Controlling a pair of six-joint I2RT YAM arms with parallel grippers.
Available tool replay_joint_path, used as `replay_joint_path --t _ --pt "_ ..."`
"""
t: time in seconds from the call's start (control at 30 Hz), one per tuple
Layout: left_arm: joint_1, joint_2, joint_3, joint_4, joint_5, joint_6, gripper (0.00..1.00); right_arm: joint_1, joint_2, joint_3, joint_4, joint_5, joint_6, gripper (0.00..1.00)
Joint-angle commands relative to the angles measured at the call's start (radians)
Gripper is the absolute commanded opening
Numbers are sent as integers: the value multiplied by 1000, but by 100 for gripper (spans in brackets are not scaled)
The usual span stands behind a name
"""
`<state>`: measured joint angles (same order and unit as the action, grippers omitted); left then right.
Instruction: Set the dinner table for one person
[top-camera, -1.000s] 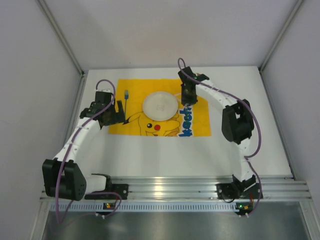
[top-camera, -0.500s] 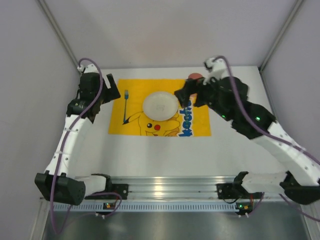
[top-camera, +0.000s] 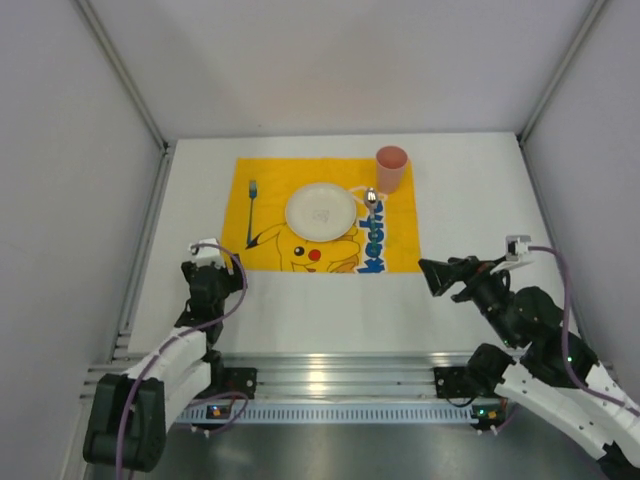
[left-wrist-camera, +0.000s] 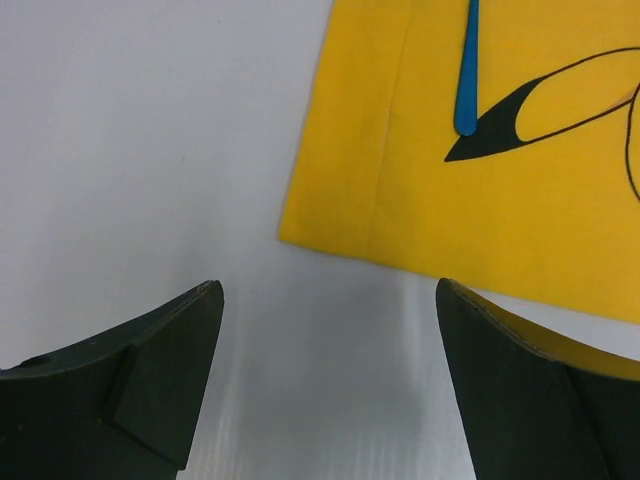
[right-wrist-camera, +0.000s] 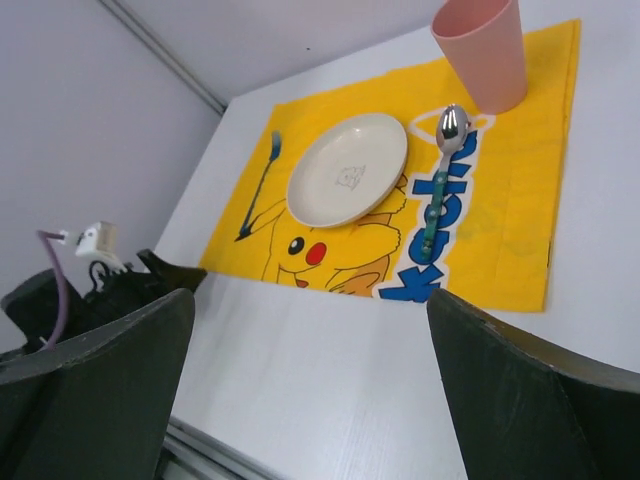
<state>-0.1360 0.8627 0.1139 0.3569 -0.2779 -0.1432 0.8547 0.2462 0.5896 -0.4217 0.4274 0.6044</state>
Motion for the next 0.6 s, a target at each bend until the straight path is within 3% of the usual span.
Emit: replay_joint_path --t 0.0,0.23,0.33,0.43,0.53,0.57 --pt "6 125 -40 460 20 54 94 -2 -53 93 -87 16 25 100" --pt "9 519 148 686 32 134 95 -2 -12 191 -233 43 -57 100" --pt "50 749 147 908 60 145 95 -2 24 202 -226 48 -98 100" --pt "79 701 197 725 62 76 95 -2 68 207 -209 44 -138 100" --pt "78 720 168 824 130 125 94 -2 106 173 -209 80 -126 100" --pt "78 719 167 829 137 123 99 -2 113 141 -210 86 -114 100"
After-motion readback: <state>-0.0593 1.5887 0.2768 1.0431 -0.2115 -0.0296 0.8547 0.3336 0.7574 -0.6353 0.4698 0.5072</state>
